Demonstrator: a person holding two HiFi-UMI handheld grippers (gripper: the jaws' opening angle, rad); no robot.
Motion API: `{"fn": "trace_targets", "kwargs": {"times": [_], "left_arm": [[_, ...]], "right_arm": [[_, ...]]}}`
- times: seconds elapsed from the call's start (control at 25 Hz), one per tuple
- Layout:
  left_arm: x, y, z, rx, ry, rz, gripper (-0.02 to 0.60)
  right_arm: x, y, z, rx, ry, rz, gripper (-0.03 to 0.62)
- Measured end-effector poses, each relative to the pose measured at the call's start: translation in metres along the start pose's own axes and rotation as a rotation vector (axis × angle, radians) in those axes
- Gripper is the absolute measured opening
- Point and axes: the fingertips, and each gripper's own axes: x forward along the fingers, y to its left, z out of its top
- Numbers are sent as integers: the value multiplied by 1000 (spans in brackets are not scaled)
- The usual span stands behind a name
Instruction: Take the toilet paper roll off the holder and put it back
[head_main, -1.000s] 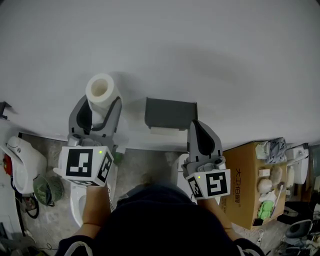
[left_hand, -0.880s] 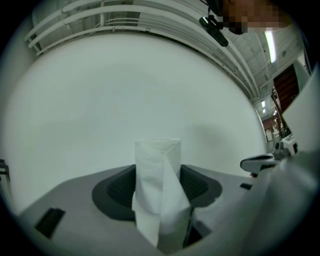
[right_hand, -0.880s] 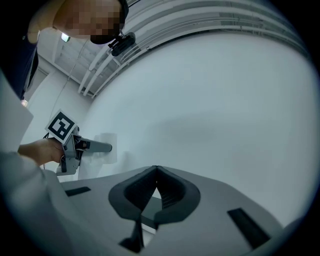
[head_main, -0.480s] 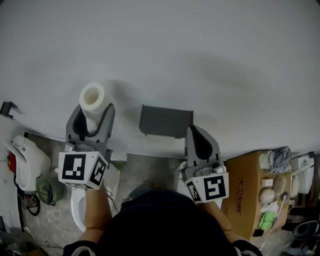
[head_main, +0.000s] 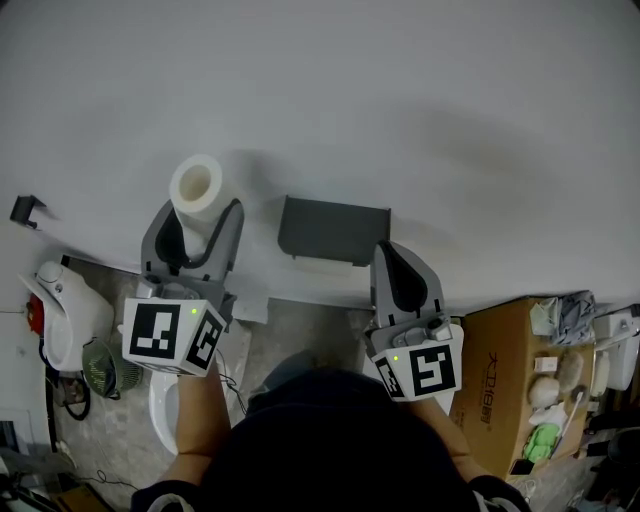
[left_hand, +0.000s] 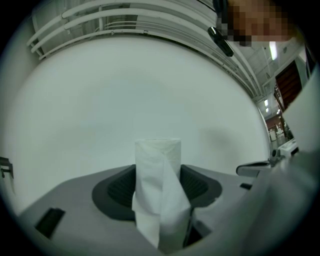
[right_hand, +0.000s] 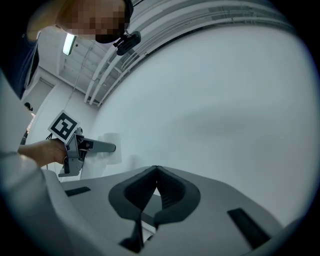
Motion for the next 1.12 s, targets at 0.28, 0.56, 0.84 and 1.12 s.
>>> {"fn": "trace_targets", "kwargs": {"times": [0.28,0.56,0.84,1.12], "left_arm": [[4,-12,1,-14,-8,-20,265],[10,-23,6,-22,-16,-41,265],[15,-34,4,-17,-8,-65,265],[20,-46,4,-23,-7,-91,265]], "right_arm": [[-1,-4,2,7,-17,5,15],[-2,-10,1,14,-19,4,15],[-2,-17,2,27,-33,-7,15],[-6,-24,1,32,-38,-18,15]]}}
